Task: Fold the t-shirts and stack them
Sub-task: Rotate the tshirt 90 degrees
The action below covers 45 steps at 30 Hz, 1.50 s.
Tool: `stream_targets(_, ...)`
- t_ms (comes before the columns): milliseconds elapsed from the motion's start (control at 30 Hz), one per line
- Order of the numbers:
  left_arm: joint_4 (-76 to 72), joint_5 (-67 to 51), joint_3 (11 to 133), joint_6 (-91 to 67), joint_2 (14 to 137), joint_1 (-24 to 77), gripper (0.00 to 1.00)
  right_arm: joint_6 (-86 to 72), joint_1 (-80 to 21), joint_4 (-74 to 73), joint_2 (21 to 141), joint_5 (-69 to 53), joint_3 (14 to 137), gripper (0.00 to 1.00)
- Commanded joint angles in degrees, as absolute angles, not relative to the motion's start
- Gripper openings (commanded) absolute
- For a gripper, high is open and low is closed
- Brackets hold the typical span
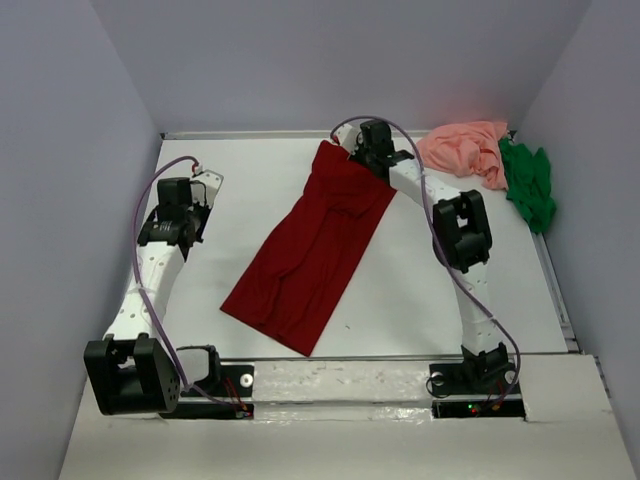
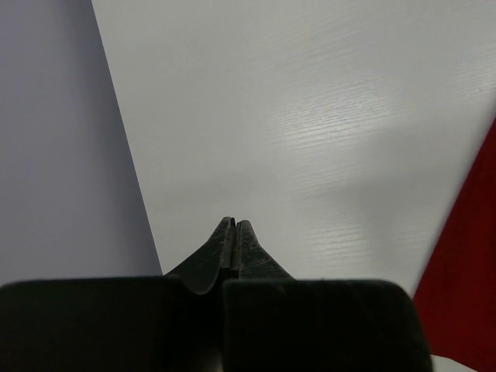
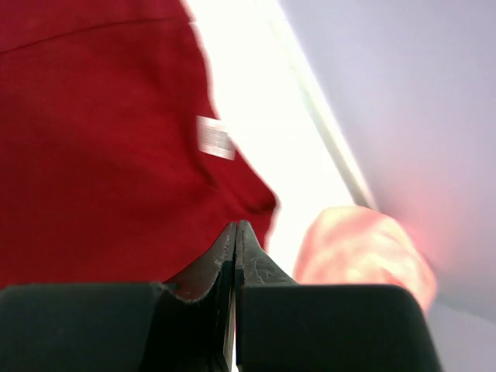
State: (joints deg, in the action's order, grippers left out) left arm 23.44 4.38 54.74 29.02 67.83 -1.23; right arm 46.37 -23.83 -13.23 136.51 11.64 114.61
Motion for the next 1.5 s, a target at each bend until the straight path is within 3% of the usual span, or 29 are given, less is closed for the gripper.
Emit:
stream_targets(0,22.9,1.0,55.9,27.9,63.8,-1.1,0.0,44.9,-23.6,-9.5,124.4,15.7,112.8,0.0)
stream_targets(267,22.7,-3.2,55.0,27.4,60.9,-0.6,0.0,32.9,-23.6,-25.2,116.1,8.6,105.3,0.0)
stream_targets(533,22.3,-4.6,53.4,27.1,58.3,-0.5,0.0,22.9,-23.6,-40.8,118.6,-8.3,110.0,0.0)
stream_targets(900,21.1,-5.5,51.6,27.2,57.0,-0.5,0.0,19.7,-23.6,-46.1,124.5,-16.2,109.3,0.0)
stream_targets(1467,20.7,-5.5,51.8,27.6,58.9,-0.5,0.0,22.0,-23.6,-51.2,133.9,-11.8,113.2,0.0)
